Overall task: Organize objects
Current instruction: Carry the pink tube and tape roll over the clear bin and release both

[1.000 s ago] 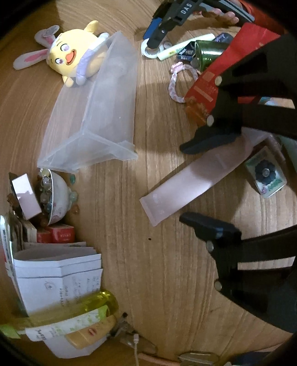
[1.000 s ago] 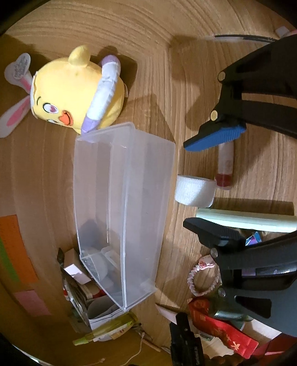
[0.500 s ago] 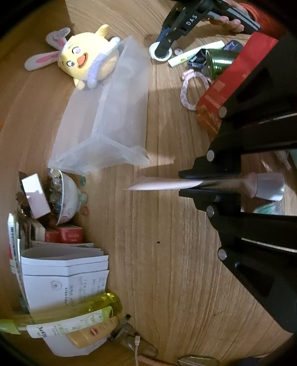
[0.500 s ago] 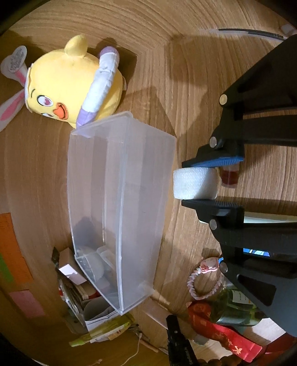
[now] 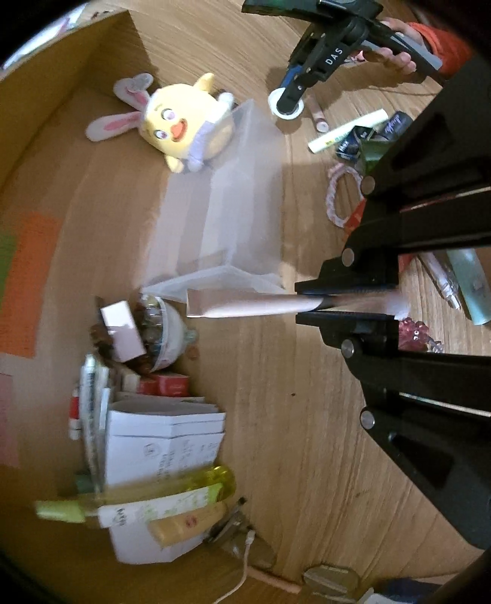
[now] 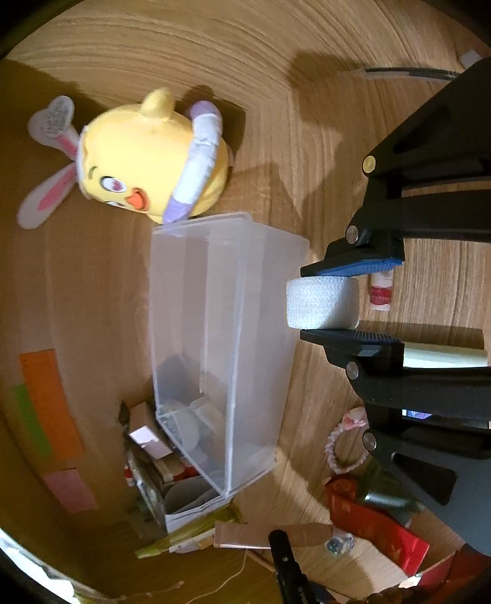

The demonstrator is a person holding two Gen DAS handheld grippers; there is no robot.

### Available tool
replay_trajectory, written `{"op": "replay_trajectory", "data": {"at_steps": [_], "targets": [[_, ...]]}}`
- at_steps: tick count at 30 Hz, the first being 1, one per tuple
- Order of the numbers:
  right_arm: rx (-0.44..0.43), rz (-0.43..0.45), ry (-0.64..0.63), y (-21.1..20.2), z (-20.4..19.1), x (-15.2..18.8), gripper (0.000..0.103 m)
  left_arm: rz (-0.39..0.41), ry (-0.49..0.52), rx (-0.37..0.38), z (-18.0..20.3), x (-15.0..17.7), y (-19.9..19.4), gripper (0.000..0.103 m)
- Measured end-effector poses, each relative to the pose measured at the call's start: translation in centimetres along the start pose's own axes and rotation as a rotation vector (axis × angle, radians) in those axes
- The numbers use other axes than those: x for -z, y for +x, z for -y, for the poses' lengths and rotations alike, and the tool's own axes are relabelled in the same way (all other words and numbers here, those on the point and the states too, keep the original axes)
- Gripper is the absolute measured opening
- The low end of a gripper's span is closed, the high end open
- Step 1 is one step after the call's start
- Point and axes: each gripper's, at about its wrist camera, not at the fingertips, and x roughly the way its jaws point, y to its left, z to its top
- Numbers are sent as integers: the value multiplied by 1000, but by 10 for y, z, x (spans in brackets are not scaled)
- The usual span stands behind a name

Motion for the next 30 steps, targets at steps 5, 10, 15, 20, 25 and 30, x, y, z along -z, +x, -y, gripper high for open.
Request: {"op": "replay_trajectory", "data": {"at_steps": [5,10,15,20,25,30], "targets": [[1,47,-4,-15,-2,-7,22,65,1,5,4,-10,-15,7],[-11,89,-1,-26,-4,-19,22,112,11,14,13,-24,-24,7],[-17,131,-1,-34,-5,-31,22,148,25,31,23,-36,-30,7],[-19,163,-7,-39,-7,-40,22,186,29,62,36,-52,-34,7],[-16,183,-16,-37,-7,-52,22,225,50,80,51,-67,-37,7],[-10,192,-29,-31,-7,-62,22,248,64,81,63,-84,-35,7]]}}
